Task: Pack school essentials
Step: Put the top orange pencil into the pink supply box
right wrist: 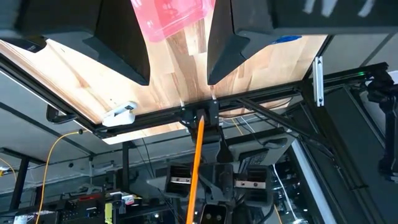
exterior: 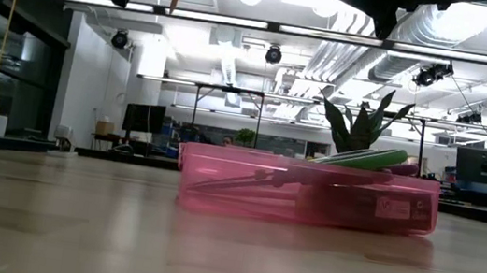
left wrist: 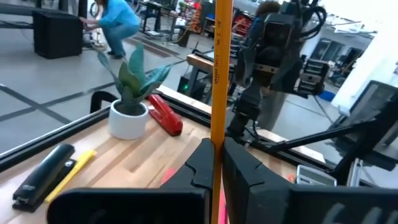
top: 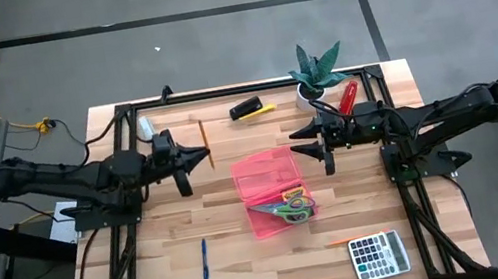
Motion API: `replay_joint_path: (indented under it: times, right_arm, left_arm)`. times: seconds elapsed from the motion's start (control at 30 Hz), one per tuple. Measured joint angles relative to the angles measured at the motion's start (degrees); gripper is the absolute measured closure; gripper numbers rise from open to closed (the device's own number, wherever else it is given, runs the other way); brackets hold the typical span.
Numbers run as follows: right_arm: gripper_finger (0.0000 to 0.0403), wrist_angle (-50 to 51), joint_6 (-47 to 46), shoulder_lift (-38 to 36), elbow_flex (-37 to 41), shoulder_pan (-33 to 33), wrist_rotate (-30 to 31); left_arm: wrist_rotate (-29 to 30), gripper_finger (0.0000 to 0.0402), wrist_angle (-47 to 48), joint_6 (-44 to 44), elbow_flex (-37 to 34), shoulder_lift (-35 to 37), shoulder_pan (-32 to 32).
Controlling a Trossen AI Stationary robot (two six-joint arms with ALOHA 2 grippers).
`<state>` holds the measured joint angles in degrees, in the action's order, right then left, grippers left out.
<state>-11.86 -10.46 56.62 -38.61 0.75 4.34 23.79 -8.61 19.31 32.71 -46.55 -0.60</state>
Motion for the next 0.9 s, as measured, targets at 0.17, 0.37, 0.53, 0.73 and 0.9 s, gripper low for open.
replay_joint_path:
  times: [0.17, 0.37, 0.53, 0.73, 0.9]
  right_arm:
    - [0.0250, 0.0, -2.0, 0.0, 0.0, 0.0, 0.0]
    - [0.0250, -4.4, -12.4, 3.3, -0.1, 0.0, -1.2]
    - [0.0250, -15.6, -13.9, 11.6, -0.1, 0.8, -2.8]
    - [0.0250, -31.8, -16.3, 20.7, -0.1, 0.9, -2.9]
    - [0.0250, -31.3, -16.6, 24.9, -3.3, 1.2, -4.2]
  left_arm:
    - [0.0, 0.0401, -0.3, 0.0, 0.0, -0.2, 0.0]
    - [-0.3, 0.0401, -2.0, 0.1, 0.0, -4.8, 0.0]
    - [-4.4, 0.0401, -14.7, 0.7, 0.6, -14.7, -0.4]
    - [-5.0, 0.0401, -18.5, 0.9, 6.1, -26.5, -2.4]
    - [-5.0, 0.0401, -18.4, 1.2, 10.3, -32.2, -3.3]
